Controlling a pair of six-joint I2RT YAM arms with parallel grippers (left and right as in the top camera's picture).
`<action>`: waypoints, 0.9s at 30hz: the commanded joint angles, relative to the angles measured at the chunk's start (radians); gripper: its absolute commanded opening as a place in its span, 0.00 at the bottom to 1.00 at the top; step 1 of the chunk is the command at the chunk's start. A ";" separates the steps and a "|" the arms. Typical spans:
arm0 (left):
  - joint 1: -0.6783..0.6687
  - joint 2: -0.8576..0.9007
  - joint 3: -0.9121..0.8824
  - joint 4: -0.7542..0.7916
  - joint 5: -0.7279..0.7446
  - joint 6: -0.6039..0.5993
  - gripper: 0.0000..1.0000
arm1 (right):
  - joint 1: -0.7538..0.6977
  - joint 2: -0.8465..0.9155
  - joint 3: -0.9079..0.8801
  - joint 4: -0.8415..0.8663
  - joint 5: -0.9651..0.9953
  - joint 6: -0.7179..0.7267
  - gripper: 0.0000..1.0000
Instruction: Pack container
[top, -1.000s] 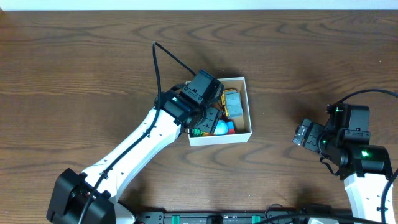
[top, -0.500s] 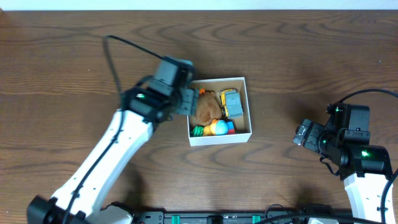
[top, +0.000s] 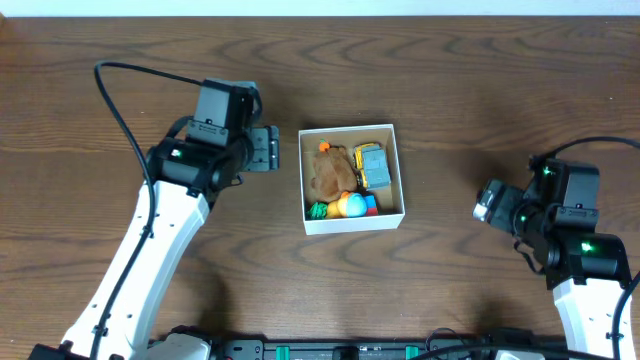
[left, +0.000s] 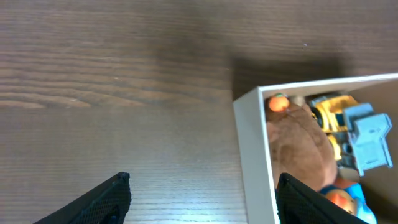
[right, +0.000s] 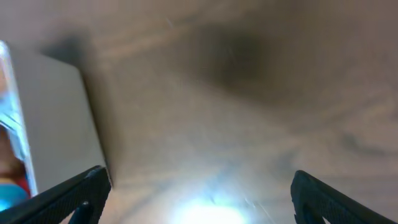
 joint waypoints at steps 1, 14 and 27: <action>0.048 -0.012 0.001 -0.002 -0.012 -0.003 0.76 | 0.023 0.015 -0.003 0.064 -0.026 -0.041 0.97; 0.259 -0.012 0.001 0.016 -0.012 -0.002 0.76 | 0.169 0.186 0.066 0.342 0.167 -0.164 0.99; 0.272 -0.014 0.001 0.042 -0.012 0.013 0.98 | 0.171 0.159 0.094 0.428 0.160 -0.222 0.99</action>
